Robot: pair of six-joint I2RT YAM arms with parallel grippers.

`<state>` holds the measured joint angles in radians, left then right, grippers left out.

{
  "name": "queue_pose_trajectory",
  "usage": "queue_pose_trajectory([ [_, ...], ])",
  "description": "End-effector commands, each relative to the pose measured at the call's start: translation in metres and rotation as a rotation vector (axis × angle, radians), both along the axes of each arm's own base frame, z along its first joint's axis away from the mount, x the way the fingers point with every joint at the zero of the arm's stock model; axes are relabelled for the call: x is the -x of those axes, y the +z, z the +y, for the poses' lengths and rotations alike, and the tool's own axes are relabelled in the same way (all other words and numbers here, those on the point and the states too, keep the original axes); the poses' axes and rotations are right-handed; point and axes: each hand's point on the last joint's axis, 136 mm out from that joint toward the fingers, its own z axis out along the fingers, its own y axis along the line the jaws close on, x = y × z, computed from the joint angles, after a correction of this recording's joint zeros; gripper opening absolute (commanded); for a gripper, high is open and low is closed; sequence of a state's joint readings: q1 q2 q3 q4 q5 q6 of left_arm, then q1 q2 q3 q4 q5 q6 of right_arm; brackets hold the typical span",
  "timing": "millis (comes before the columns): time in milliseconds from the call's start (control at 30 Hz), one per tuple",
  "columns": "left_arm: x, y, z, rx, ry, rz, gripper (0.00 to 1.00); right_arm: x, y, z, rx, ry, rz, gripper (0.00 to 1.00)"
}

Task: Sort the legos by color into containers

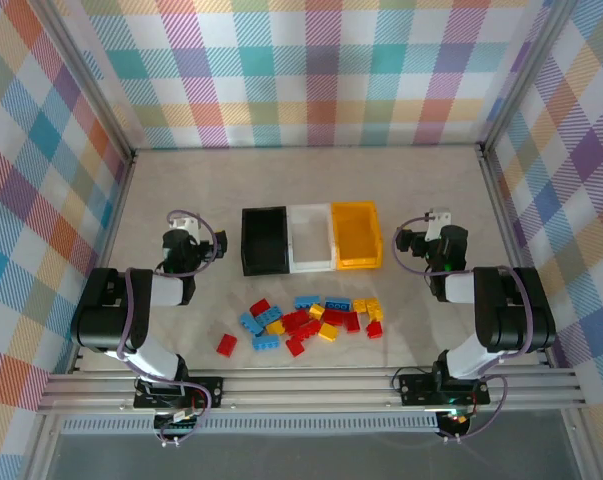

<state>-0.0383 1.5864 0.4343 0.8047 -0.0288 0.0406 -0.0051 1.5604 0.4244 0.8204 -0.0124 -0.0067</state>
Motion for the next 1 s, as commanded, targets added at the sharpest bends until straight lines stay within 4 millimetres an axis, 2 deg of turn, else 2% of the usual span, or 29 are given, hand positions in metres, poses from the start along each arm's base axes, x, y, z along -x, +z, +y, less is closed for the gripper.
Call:
queue_pose_trajectory([
  [0, 0.0021, 0.0036, -0.0027, 0.004, 0.003, -0.004, 1.0, 0.0023, 0.0069, 0.0063, -0.019, 0.018, -0.016, 1.0],
  [867, 0.0024, 0.0032, -0.0028, 0.004, 0.004, -0.003, 1.0, 0.002, 0.0071, 0.0063, -0.024, 0.018, -0.015, 1.0],
  [967, 0.0014, 0.0093, -0.0016, 0.001, 0.011, -0.006, 1.0, 0.0008, 0.0094, 0.0025, -0.022, -0.004, -0.013, 1.0],
])
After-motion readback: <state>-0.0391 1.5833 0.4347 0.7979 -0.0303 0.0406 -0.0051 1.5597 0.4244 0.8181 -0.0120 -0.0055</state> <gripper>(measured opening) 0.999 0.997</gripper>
